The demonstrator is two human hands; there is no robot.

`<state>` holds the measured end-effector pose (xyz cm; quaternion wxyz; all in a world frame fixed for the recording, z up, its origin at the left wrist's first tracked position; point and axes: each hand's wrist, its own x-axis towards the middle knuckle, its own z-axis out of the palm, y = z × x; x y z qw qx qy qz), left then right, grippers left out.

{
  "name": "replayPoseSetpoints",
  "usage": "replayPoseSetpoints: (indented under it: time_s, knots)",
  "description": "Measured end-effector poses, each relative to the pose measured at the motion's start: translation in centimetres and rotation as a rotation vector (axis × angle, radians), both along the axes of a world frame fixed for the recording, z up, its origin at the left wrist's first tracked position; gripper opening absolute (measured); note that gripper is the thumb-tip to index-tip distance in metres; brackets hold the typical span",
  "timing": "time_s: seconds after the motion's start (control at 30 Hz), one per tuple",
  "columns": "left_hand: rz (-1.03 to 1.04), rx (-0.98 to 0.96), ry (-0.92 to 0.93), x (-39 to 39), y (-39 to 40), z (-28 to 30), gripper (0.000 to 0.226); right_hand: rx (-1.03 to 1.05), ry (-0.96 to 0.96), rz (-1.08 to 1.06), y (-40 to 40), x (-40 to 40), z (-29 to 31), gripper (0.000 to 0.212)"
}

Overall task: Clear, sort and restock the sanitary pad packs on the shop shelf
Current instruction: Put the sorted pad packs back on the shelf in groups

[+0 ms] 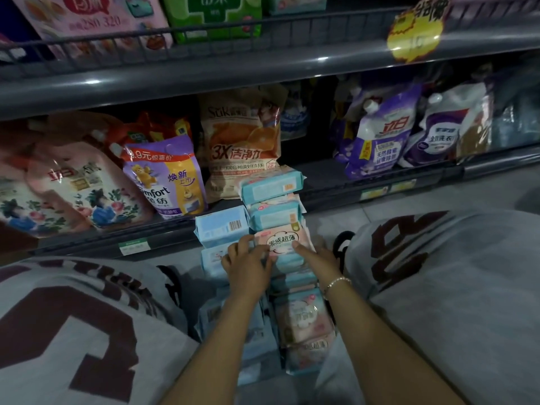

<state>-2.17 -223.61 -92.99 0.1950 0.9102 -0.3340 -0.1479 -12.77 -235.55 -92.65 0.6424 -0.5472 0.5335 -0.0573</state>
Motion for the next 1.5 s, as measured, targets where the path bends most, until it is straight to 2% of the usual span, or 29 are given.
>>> replayPoseSetpoints:
  time_s: [0.13, 0.23, 0.33, 0.47, 0.6, 0.7, 0.93, 1.03, 1.27, 1.5]
  knots:
    - [-0.001, -0.005, 0.026, 0.2, -0.1, -0.2, 0.031, -0.008, -0.046, -0.001, -0.2, 0.7, -0.6, 0.054]
    - [-0.004, 0.011, 0.047, 0.3, 0.0, -0.1, 0.033, -0.034, -0.045, -0.026, -0.2, 0.9, -0.3, 0.053]
    - [0.012, -0.058, 0.147, 0.0, -0.1, 0.5, 0.036, -0.043, -0.109, -0.114, -0.2, 0.3, 0.4, 0.045]
    - [-0.023, -0.195, 0.185, -1.7, -0.2, 1.0, 0.037, -0.130, -0.183, -0.264, -0.9, -1.5, 2.1, 0.055]
    - [-0.089, -0.227, 0.203, -2.9, -0.6, 1.0, 0.036, -0.237, -0.192, -0.405, -1.7, -4.3, 2.9, 0.055]
    - [-0.144, -0.168, 0.338, -3.5, -1.4, 0.7, 0.042, -0.251, -0.195, -0.481, -1.8, -6.7, 2.2, 0.056]
    - [-0.272, 0.141, 0.206, -3.2, -3.9, -1.7, 0.056, -0.214, -0.165, -0.512, -2.3, -8.8, 0.0, 0.062]
    - [-0.287, 0.215, 0.242, -2.6, -4.6, -2.4, 0.077, -0.209, -0.152, -0.514, -3.0, -9.0, -0.7, 0.061]
    - [-0.266, 0.234, 0.290, -1.7, -5.9, -2.9, 0.103, -0.184, -0.153, -0.468, -4.5, -9.8, -2.1, 0.058]
    - [-0.141, 0.201, 0.402, -2.0, -6.2, -3.2, 0.092, -0.112, -0.189, -0.482, -4.3, -10.3, -3.2, 0.050]
